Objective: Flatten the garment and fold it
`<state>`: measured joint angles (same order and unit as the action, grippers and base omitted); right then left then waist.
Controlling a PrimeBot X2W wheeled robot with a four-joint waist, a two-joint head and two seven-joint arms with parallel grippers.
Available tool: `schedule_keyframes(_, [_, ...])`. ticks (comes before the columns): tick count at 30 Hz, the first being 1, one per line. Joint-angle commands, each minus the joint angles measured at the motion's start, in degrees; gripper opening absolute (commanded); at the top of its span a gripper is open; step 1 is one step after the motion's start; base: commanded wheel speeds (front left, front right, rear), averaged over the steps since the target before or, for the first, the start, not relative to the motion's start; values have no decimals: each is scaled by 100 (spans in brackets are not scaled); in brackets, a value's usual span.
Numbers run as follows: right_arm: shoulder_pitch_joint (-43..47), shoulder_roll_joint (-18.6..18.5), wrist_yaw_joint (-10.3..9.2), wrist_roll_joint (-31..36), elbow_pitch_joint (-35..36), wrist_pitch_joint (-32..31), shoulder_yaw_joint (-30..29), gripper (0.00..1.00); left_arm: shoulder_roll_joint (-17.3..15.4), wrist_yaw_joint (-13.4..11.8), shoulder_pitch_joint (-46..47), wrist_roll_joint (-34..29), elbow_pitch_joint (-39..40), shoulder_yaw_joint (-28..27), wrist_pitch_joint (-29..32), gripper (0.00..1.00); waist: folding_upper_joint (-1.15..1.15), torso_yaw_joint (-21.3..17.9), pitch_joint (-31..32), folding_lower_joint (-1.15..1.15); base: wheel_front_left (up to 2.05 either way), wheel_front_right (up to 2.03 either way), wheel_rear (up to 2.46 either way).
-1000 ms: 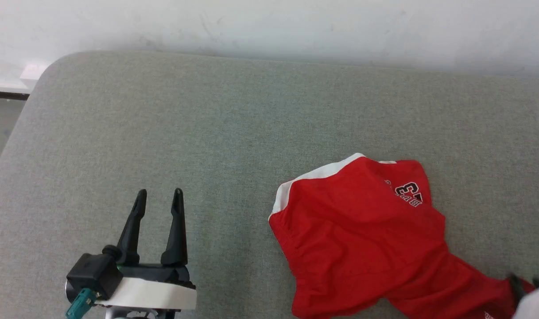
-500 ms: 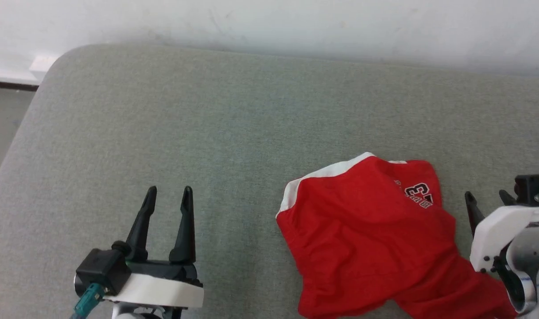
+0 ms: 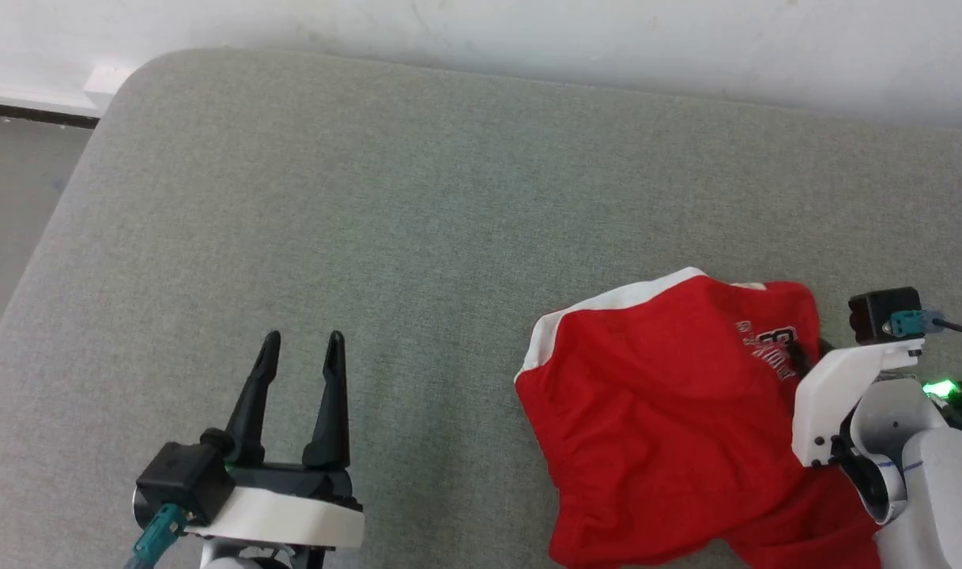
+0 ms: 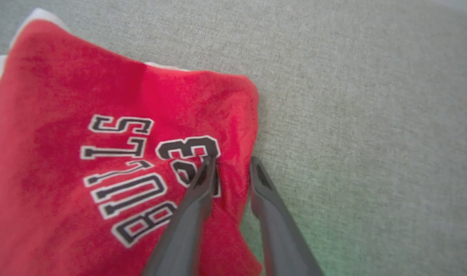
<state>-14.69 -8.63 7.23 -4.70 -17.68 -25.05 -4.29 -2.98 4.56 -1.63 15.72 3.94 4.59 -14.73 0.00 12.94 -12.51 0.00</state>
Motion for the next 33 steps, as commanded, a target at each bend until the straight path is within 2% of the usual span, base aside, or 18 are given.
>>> schedule_keyframes(1, [-65, 24, 25, -20, -114, 63, -12, 0, 11, 8, 149, 29, 9, -3, -27, 100, 0, -47, -29, 0, 0, 0, 0])
schedule_keyframes(5, [-176, 1, 25, 12, 43, 244, -33, 0, 11, 0, 167, 50, 17, -15, -27, 100, 0, -128, -39, 0, 0, 0, 0])
schedule_keyframes(9, [-167, -129, 25, 304, 617, 342, -268, 0, 11, -25, 156, 52, 20, -20, -27, 100, 0, -210, -6, 0, 0, 0, 0])
schedule_keyframes(14, [296, -101, 25, 811, 1472, -172, -755, 0, 11, -47, 138, 73, 15, 2, -27, 100, 0, -256, 33, 0, 0, 0, 0])
schedule_keyframes(17, [663, 46, 25, 955, 1686, -602, -1015, 0, 11, -61, 138, 91, 13, 41, -27, 100, 0, -249, 21, 0, 0, 0, 0])
schedule_keyframes(18, [765, 88, 25, 987, 1687, -714, -1082, 11, 11, -63, 144, 97, 10, 56, -27, 100, 0, -239, 13, 0, 0, 0, 0])
schedule_keyframes(19, [841, 137, 25, 999, 1674, -782, -1136, 38, 11, -64, 152, 102, 6, 70, -27, 100, 0, -229, 6, 0, 0, 0, 0])
schedule_keyframes(20, [899, 177, 25, 1016, 1659, -811, -1161, 76, 11, -63, 159, 106, 3, 81, -27, 100, 0, -218, 0, 0, 0, 0, 0])
schedule_keyframes(21, [932, 219, 25, 1023, 1650, -801, -1173, 100, 11, -61, 164, 109, -1, 86, -27, 100, 0, -210, -4, 0, 0, 0, 0])
schedule_keyframes(26, [808, 382, 25, 977, 1813, -242, -1165, 100, 11, -58, 155, 84, -19, 28, -27, 100, 0, -237, 19, 0, 0, 0, 0])
schedule_keyframes(33, [817, 564, 25, 780, 2565, 1274, -1374, 100, 11, -65, 71, -28, 134, -81, -27, 100, 0, -334, 166, 0, 0, 0, 0])
